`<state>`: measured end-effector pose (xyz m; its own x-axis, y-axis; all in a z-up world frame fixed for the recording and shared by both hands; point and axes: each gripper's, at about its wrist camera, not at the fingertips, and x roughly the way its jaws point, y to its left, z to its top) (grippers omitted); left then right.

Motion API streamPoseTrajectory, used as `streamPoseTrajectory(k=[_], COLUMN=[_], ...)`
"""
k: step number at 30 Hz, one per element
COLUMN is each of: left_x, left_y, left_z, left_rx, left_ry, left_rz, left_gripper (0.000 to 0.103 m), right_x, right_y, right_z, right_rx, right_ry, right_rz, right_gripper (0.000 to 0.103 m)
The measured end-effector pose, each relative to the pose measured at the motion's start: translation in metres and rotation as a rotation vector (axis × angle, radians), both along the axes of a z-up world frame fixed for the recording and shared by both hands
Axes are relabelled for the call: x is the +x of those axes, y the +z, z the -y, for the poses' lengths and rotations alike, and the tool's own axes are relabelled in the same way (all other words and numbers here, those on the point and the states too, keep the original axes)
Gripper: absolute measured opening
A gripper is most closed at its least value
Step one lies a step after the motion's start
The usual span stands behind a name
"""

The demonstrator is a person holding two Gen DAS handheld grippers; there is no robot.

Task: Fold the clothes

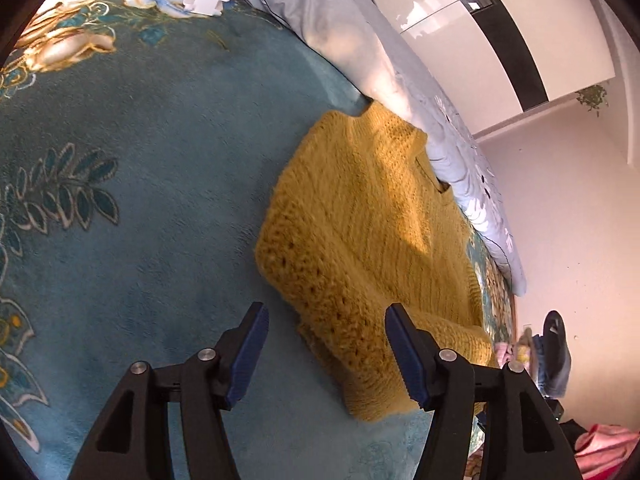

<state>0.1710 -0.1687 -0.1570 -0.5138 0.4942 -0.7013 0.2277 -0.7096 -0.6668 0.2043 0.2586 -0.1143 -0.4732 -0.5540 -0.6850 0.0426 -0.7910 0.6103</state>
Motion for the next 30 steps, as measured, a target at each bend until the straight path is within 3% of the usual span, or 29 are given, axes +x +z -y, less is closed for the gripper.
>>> streamPoseTrajectory(k=[3,5,6,12,15,16,18,23,26,30], left_x=[-0.004,-0.007,-0.008,-0.012,-0.013,-0.013,-0.012,-0.003,-0.004,-0.006], left_y=[-0.001,0.003,0.005,0.026,0.031,0.03,0.026,0.007,-0.007,-0.018], left_z=[-0.01,-0.015,-0.017,-0.022,-0.023,-0.023,-0.024,-0.02,-0.025,-0.049], left_rx=[-0.012,-0.014,-0.018,-0.04,-0.032,-0.033,-0.037,-0.053,-0.056,-0.124], left_ry=[-0.011,-0.016,-0.02,-0.043,-0.044,-0.047,-0.052,-0.037,-0.054,-0.109], left_rz=[-0.003,-0.007,-0.015,-0.073,-0.089,-0.086,-0.076,-0.027,0.017,0.019], left_gripper=[0.065,0.065,0.065,0.066,0.07,0.07,0.07,0.07,0.07,0.07], right_x=[-0.005,-0.007,-0.007,-0.001,-0.006,-0.01,-0.014,-0.013,-0.01,-0.015], right_y=[-0.006,-0.007,-0.005,0.051,0.073,0.078,0.075,0.039,0.023,0.018], right_z=[0.018,0.021,0.02,-0.003,-0.04,-0.045,-0.055,-0.071,-0.088,-0.096], right_rx=[0.067,0.026,-0.004,-0.239,-0.315,-0.259,-0.19,-0.174,-0.212,-0.236], right_ry=[0.006,-0.005,-0.013,0.014,-0.073,-0.096,-0.122,-0.177,-0.214,-0.236], right_rz=[0.036,0.057,0.062,-0.085,-0.141,-0.146,-0.125,-0.024,0.017,0.03], right_gripper=[0.048,0.019,0.011,0.01,0.01,0.01,0.01,0.01,0.01,0.01])
